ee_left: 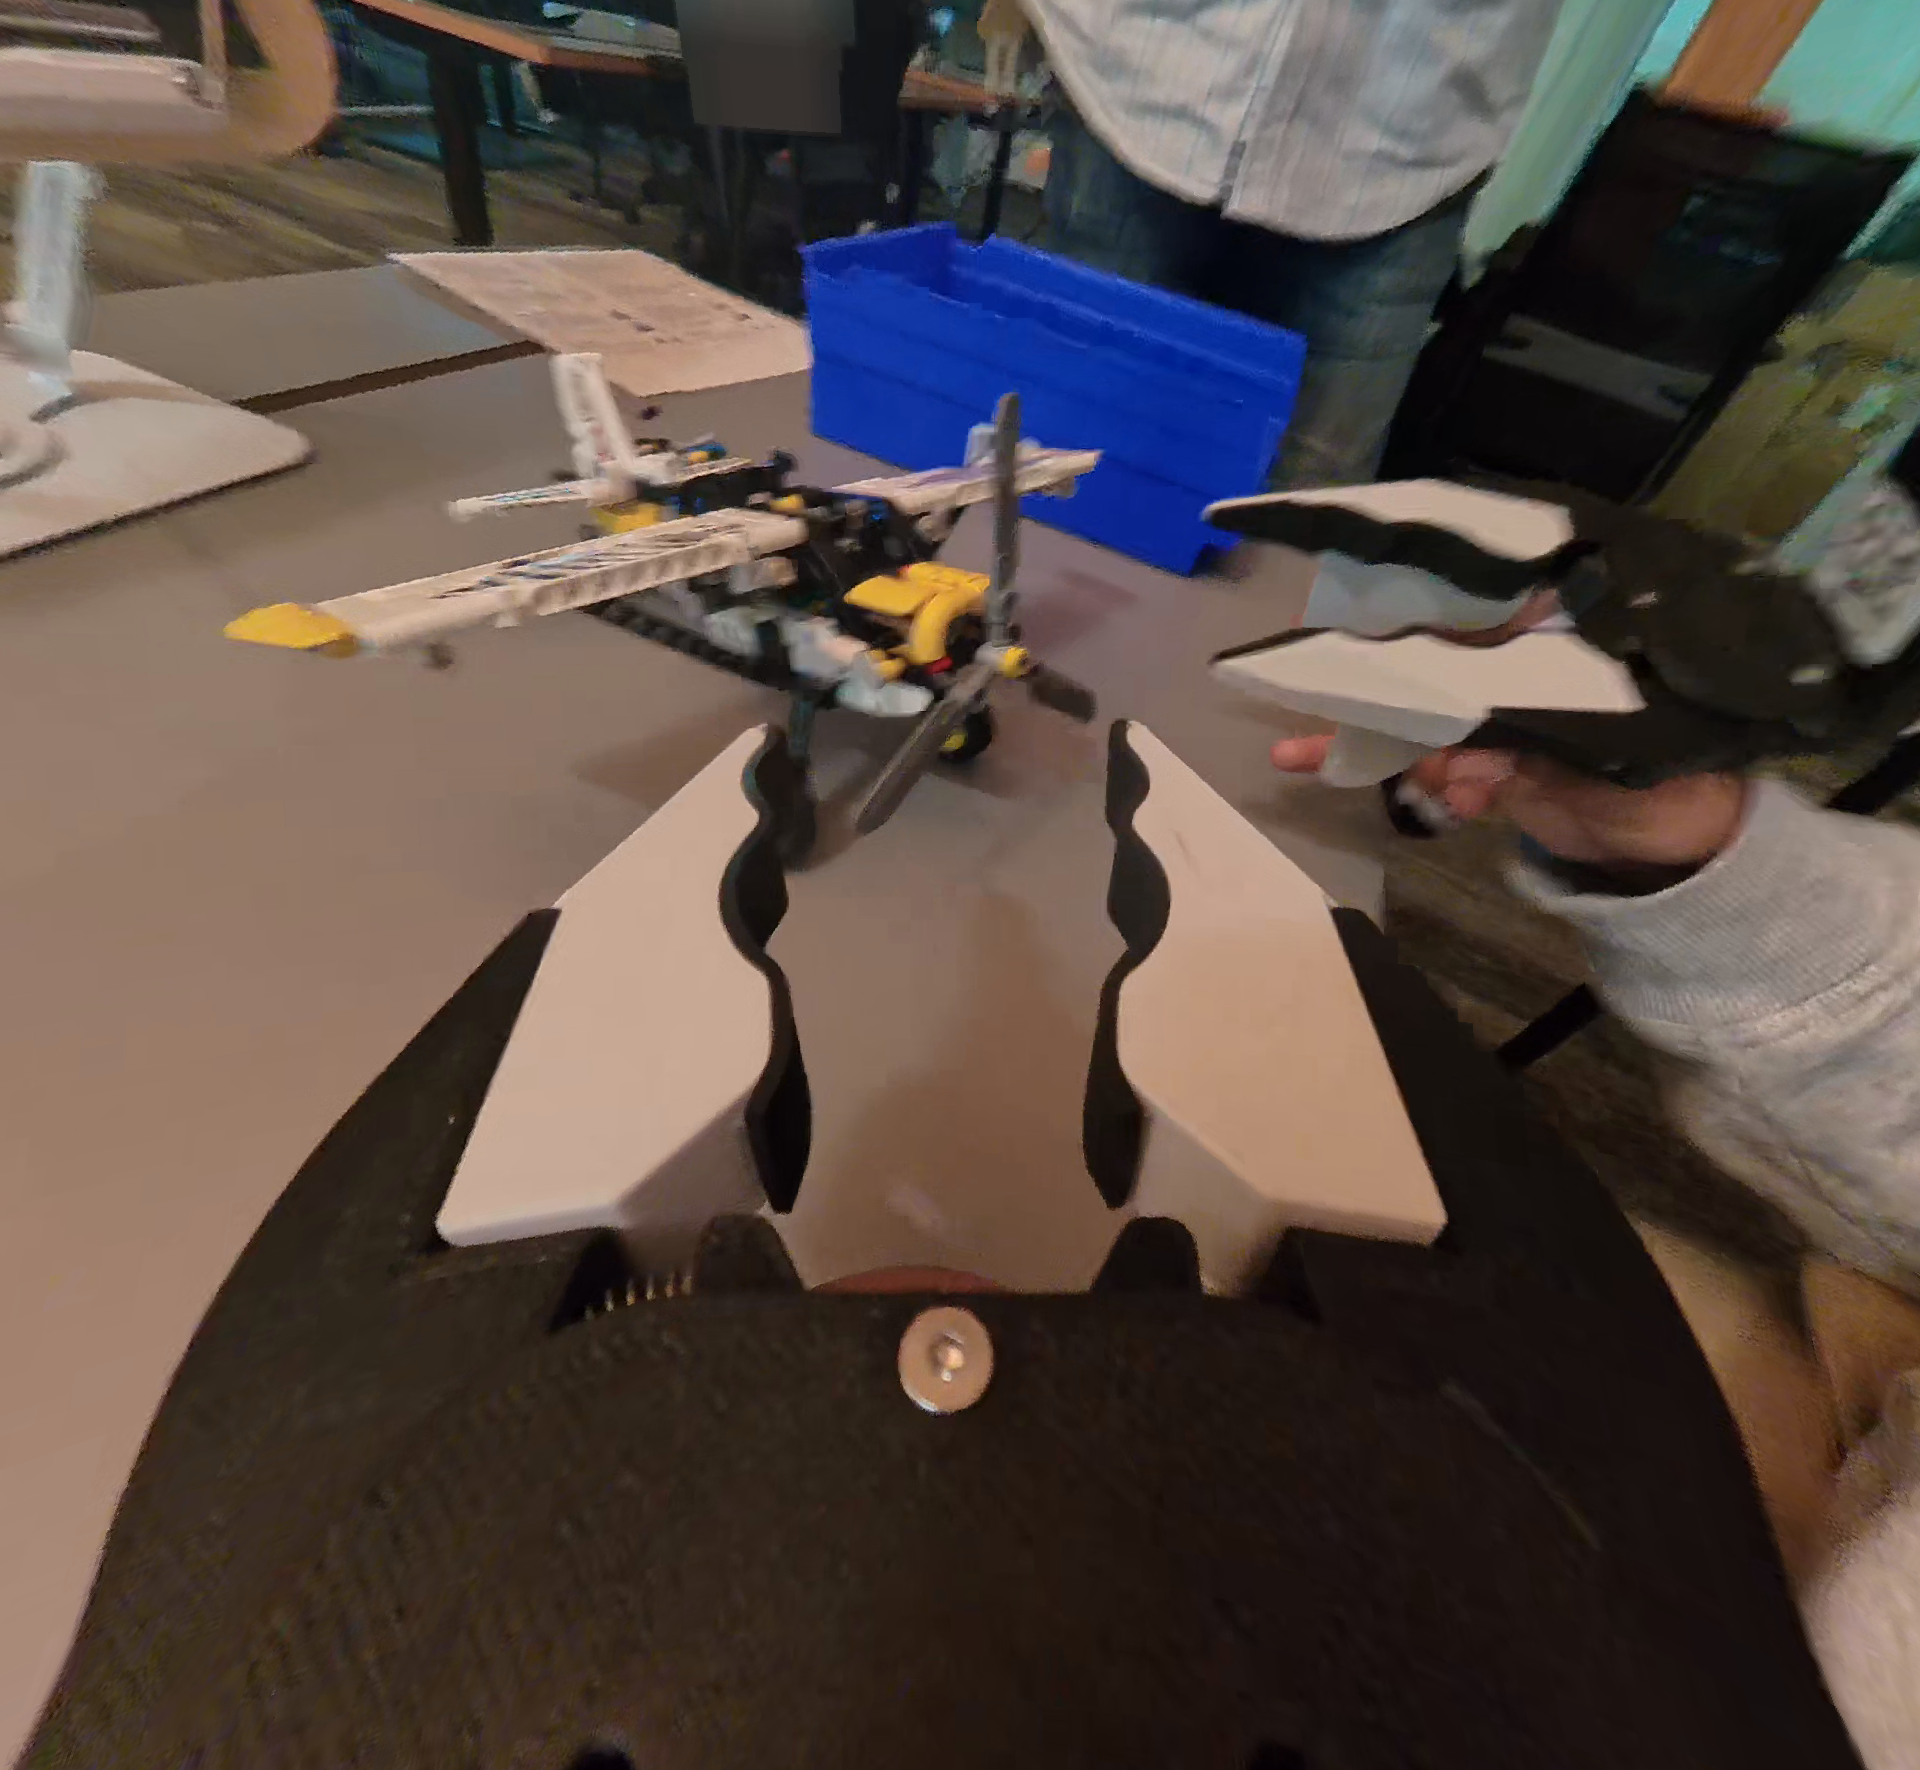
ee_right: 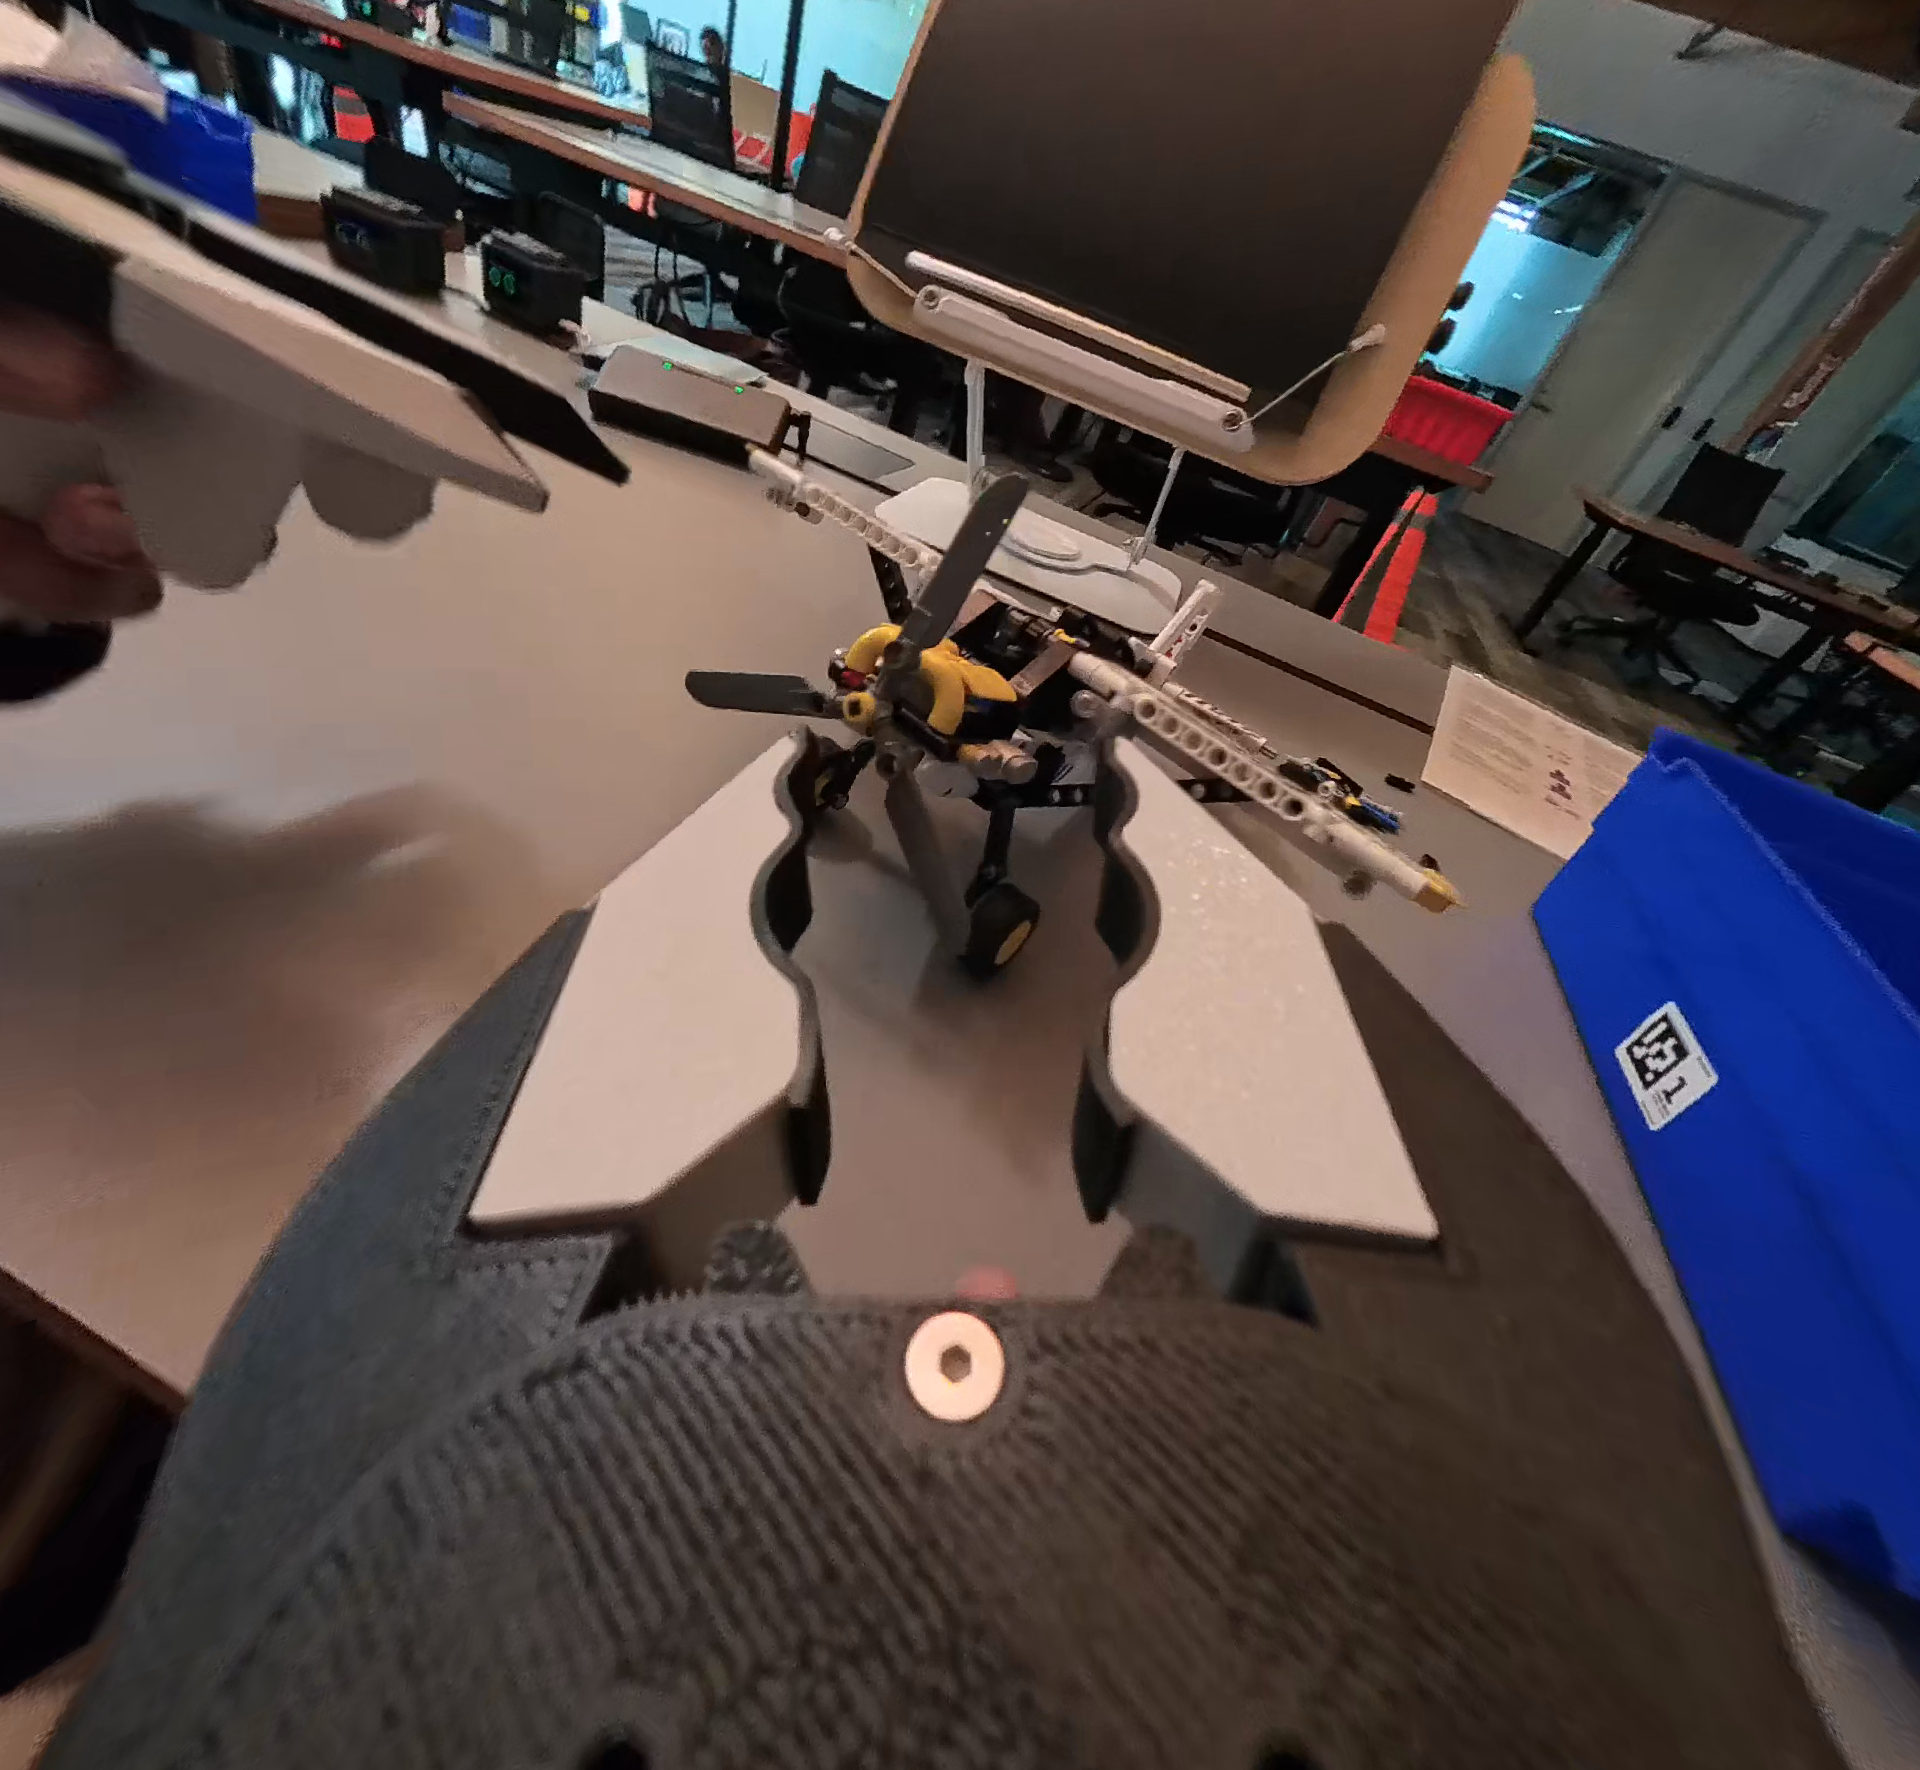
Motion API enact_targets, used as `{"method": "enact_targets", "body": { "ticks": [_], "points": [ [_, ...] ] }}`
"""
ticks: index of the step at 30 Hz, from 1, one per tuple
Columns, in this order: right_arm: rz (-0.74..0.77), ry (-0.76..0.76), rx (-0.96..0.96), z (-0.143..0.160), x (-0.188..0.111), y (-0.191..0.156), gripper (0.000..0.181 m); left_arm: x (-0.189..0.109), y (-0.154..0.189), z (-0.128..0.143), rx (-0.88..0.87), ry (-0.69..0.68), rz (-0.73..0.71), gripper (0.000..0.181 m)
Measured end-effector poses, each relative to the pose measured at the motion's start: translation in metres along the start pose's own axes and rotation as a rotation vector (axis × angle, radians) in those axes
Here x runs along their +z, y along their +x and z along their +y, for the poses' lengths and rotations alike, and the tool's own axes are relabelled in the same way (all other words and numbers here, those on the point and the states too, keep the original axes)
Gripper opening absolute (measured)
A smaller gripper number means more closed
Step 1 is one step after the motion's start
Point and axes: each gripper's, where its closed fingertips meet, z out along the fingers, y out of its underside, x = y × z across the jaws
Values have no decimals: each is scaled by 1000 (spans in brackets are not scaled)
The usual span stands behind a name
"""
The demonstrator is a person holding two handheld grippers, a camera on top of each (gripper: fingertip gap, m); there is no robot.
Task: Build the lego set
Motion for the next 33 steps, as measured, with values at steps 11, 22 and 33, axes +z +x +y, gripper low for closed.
{"method": "enact_targets", "body": {
  "ticks": [11, 22, 33],
  "points": [
    [38, -7, 20, -6, 1, 43, 80, -16, -16, -30, -83, 129, -64, 108],
    [-72, -82, -16, 14, 10, -11, 95, -41, -51, -33, -94, 137, -138, 105],
    [-20, -63, -55, 4, 12, 3, 101, 5, -7, 18, 28, -73, -73, 111]
  ]
}}
